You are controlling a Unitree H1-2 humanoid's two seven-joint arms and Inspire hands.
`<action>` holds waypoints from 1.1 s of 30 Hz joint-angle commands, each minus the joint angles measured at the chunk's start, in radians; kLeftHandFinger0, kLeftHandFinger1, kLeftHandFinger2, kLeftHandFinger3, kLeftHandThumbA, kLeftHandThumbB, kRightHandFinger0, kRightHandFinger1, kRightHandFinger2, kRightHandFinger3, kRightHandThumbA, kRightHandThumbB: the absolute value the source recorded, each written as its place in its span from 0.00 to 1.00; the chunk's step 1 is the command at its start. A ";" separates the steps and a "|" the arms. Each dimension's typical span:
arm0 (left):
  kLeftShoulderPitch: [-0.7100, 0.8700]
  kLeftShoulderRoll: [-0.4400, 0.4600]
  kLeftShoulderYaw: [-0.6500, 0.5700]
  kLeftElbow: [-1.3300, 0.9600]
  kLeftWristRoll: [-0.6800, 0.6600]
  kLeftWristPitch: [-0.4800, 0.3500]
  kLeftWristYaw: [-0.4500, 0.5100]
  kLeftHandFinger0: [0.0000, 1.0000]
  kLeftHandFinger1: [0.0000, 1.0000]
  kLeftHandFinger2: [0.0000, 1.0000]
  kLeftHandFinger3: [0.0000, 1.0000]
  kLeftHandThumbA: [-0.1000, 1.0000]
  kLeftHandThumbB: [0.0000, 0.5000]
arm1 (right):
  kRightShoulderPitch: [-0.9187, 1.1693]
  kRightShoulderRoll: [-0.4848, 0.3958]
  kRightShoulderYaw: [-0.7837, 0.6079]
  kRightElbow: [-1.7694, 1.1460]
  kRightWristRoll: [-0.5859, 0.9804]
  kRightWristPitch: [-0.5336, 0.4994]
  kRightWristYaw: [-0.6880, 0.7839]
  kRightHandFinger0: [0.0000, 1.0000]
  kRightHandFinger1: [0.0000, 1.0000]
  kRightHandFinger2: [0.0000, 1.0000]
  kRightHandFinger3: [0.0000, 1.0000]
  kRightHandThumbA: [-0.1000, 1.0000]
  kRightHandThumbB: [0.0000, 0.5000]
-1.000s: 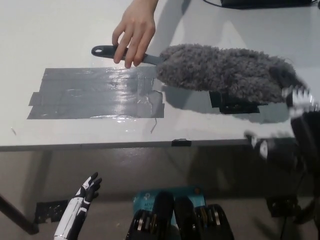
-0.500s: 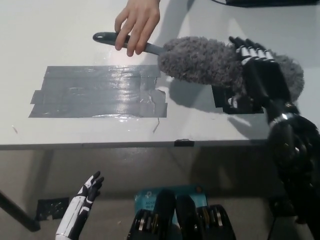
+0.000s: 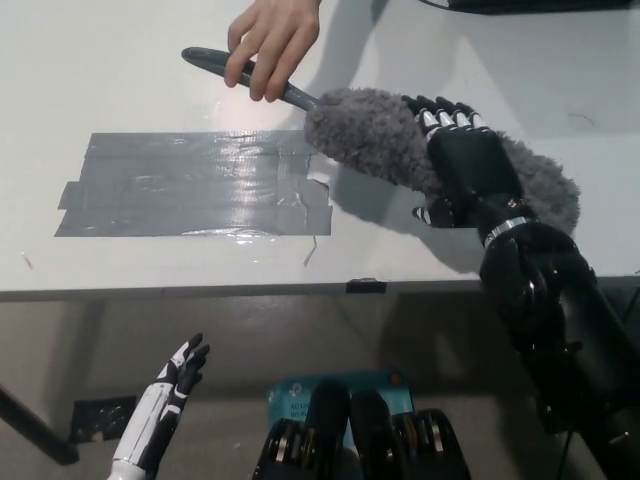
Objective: A person hands a grey duster to the robot and the robot grabs it with its right hand and places it on the black marked spot infron tof it on the desk
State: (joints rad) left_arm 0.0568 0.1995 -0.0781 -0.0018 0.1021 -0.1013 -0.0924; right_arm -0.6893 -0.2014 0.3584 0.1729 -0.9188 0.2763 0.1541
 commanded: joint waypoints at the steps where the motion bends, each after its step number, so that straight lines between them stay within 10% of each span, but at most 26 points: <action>1: -0.008 0.013 -0.003 -0.025 0.000 -0.023 -0.018 1.00 1.00 1.00 1.00 1.00 0.43 | -0.108 0.019 0.001 0.014 -0.065 -0.015 -0.140 1.00 1.00 1.00 1.00 0.91 0.95; 4: -0.007 0.010 -0.002 -0.027 0.002 -0.026 -0.018 1.00 1.00 1.00 1.00 1.00 0.41 | -0.144 0.031 -0.017 0.139 -0.054 -0.100 -0.352 1.00 1.00 1.00 1.00 0.54 0.78; 5: -0.006 0.010 -0.002 -0.031 0.002 -0.020 -0.018 1.00 1.00 1.00 1.00 1.00 0.41 | -0.155 0.034 -0.017 0.173 -0.055 -0.109 -0.394 0.85 0.75 0.75 0.88 0.34 0.54; 6: -0.006 0.011 -0.001 -0.035 0.001 -0.012 -0.019 1.00 1.00 1.00 1.00 1.00 0.42 | -0.168 0.038 -0.016 0.214 -0.060 -0.118 -0.444 0.64 0.60 0.68 0.81 0.26 0.60; 7: -0.006 0.012 -0.001 -0.037 0.000 -0.011 -0.020 1.00 1.00 1.00 1.00 1.00 0.43 | -0.180 0.034 -0.003 0.266 -0.079 -0.130 -0.509 0.08 0.17 0.37 0.43 0.03 0.47; 9: -0.009 0.013 -0.001 -0.036 0.001 -0.011 -0.022 1.00 1.00 1.00 1.00 1.00 0.42 | -0.186 0.031 -0.001 0.305 -0.081 -0.145 -0.567 0.00 0.08 0.47 0.42 0.00 0.42; 11: -0.018 0.012 -0.001 -0.033 0.000 -0.010 -0.022 1.00 1.00 1.00 1.00 1.00 0.41 | -0.183 0.027 -0.013 0.324 -0.054 -0.179 -0.599 0.00 0.25 0.80 0.72 0.00 0.43; 14: -0.020 0.012 -0.004 -0.028 0.002 -0.014 -0.023 1.00 1.00 1.00 1.00 1.00 0.40 | -0.175 0.021 -0.021 0.310 -0.033 -0.195 -0.589 0.00 0.39 0.87 0.93 0.00 0.41; 33: -0.029 0.012 -0.015 -0.004 -0.008 -0.029 -0.032 1.00 1.00 1.00 1.00 1.00 0.39 | -0.218 -0.088 -0.061 0.230 0.001 -0.233 -0.581 0.00 0.49 0.92 0.80 0.00 0.40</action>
State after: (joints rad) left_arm 0.0491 0.1995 -0.0927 0.0043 0.1006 -0.1014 -0.1051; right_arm -0.8227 -0.2493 0.3254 0.4517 -0.9270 0.1130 -0.3393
